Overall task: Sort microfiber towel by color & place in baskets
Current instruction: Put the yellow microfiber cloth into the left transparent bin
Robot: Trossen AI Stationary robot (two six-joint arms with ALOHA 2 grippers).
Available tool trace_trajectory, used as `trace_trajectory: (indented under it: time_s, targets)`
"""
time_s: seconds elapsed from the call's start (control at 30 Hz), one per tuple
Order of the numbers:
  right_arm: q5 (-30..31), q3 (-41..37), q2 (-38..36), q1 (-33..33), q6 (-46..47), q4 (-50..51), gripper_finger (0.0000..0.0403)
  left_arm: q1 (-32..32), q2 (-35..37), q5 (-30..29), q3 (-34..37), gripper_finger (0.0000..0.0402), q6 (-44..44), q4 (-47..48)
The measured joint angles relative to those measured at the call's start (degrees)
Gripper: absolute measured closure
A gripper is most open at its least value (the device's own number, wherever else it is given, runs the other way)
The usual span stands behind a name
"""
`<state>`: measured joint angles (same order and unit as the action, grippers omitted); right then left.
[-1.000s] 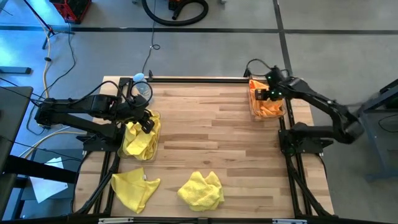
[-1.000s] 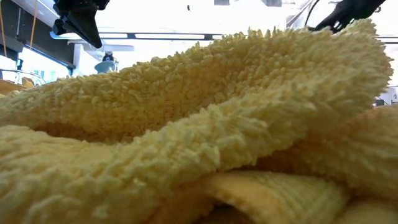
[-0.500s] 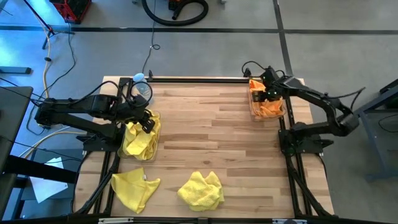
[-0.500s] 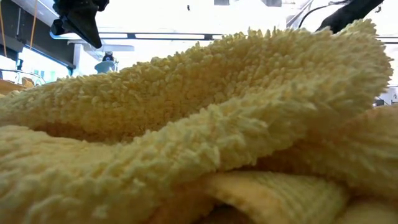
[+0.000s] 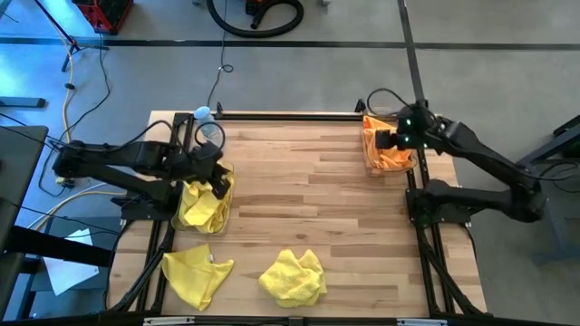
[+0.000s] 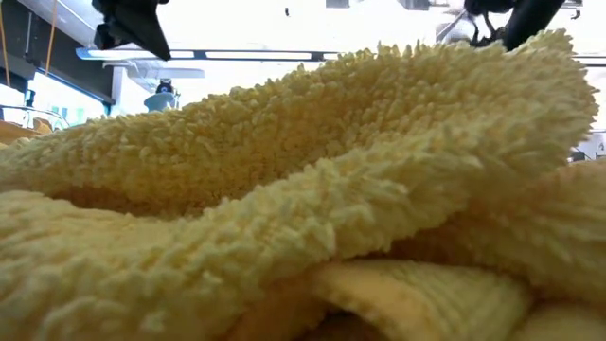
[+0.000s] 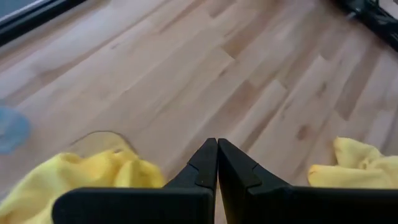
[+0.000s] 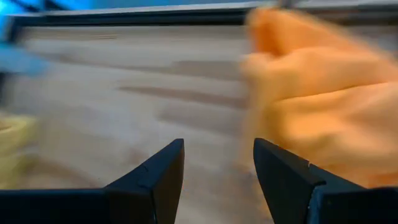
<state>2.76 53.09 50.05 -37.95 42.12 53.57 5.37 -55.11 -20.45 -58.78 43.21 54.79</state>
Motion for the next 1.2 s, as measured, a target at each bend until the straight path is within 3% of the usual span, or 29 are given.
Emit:
trace_trajectory:
  time_s: [0.13, 0.37, 0.47, 0.6, 0.8, 1.07, 1.2]
  targets:
    - [1.8, -2.2, -1.8, 13.5, 10.2, -7.6, 0.0215, 4.1, -3.3, 0.5, 0.0, 0.0401, 0.7, -2.1]
    - [15.7, -5.5, 5.3, 37.7, 25.3, -23.1, 0.0215, 13.9, -9.4, 3.2, 0.0, 0.0402, 10.1, -1.5]
    - [19.2, -5.5, 10.5, 45.2, 31.3, -25.0, 0.0215, 19.0, -10.6, 4.4, 0.0, 0.0402, 16.9, -1.2]
    - [19.5, -5.5, 17.3, 53.3, 40.2, -25.7, 0.0215, 27.8, -12.7, 8.7, 0.0, 0.0402, 34.1, 1.2]
    - [21.8, -5.6, 26.3, 63.4, 53.1, -28.1, 0.0215, 42.4, -18.7, 10.6, 0.0, 0.0402, 55.3, 5.6]
    - [23.7, -5.6, 32.8, 69.5, 63.2, -30.7, 0.0215, 48.8, -27.8, 11.4, 0.0, 0.0399, 61.2, 3.7]
    - [23.7, -5.6, 33.6, 70.6, 63.6, -32.2, 0.0215, 49.7, -31.7, 17.0, 0.0, 0.0375, 66.0, 3.1]
